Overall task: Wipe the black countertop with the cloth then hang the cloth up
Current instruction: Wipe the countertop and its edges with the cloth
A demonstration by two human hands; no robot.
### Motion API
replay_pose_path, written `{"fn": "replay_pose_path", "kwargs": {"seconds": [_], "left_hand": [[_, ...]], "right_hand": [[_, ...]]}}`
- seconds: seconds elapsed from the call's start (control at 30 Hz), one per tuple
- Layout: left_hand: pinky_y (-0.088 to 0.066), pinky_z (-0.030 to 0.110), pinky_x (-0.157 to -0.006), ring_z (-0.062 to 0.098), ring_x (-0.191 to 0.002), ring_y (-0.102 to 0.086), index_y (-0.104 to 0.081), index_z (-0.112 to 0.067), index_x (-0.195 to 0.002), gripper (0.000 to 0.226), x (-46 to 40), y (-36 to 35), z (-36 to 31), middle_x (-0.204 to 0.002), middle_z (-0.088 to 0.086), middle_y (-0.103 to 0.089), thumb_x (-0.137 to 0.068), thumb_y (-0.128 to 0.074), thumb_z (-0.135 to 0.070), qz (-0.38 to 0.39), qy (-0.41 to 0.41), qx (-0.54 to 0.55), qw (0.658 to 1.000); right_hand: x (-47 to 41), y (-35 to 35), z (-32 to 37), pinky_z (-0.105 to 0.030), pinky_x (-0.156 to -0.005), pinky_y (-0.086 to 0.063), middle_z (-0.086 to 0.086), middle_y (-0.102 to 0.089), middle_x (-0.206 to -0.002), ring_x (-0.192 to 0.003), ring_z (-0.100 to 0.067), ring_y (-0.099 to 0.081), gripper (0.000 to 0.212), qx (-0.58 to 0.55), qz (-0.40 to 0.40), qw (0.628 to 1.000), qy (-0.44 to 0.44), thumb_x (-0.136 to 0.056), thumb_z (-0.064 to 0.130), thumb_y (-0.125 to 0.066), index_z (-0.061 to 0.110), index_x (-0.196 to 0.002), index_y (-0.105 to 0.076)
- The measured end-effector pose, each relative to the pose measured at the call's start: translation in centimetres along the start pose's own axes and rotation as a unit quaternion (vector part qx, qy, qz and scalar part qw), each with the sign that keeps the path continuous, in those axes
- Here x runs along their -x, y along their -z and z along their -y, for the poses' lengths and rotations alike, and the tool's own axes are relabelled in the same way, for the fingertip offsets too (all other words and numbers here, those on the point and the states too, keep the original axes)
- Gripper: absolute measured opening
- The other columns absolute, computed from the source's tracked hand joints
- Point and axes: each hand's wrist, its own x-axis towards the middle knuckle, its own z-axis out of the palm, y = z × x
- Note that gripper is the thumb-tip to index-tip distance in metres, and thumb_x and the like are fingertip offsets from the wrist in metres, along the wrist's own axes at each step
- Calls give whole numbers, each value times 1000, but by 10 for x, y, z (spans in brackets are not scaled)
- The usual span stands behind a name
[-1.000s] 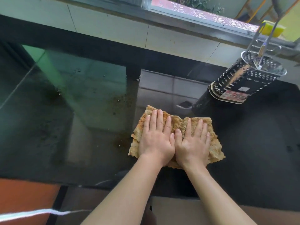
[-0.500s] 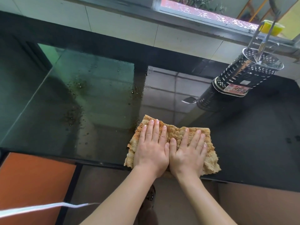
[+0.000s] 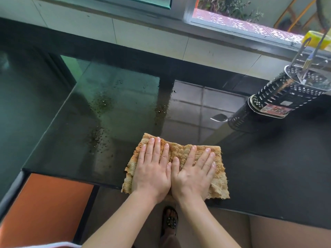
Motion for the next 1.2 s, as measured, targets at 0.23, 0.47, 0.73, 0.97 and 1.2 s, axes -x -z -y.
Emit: {"fn": "replay_pose_path", "kwargs": {"seconds": [0.23,0.47,0.73,0.97,1.2], "left_hand": [[4,52,-127,33,-156,15,-1,-16,-161,68,-31,6,12,-168,18,10,-100,2,-45,-11,13,-2,1000],[9,53,-126,33,-154,24,17,-19,-156,65,-83,9,21,-166,18,22,-98,9,-49,-1,23,-27,999],[10,53,-125,33,-155,22,16,-20,-156,67,-154,20,29,-167,17,20,-97,11,-50,-8,27,-30,999],[8,53,-126,33,-156,19,9,-20,-160,69,-225,32,37,-169,17,14,-99,8,-51,-6,36,-47,998],[1,53,-127,34,-157,9,-1,-18,-162,73,-293,47,41,-171,19,5,-98,10,-52,-3,41,-55,998]], "right_hand": [[-26,0,20,-51,-121,14,-25,17,-165,-151,-38,24,84,-14,4,1000,-16,-88,64,11,20,-159,12],[-73,7,39,-51,-121,15,-24,19,-165,-151,-38,25,80,-9,1,1000,-30,-90,63,10,20,-158,15],[-141,20,65,-51,-122,14,-24,20,-164,-151,-38,25,79,-10,8,999,-33,-93,65,2,21,-158,14],[-206,34,90,-51,-123,13,-25,18,-164,-151,-39,23,80,-10,-4,1000,-28,-94,65,2,20,-159,11],[-271,50,114,-53,-123,9,-26,9,-166,-153,-40,14,81,-13,-21,999,-25,-95,65,-5,19,-161,0]]}}
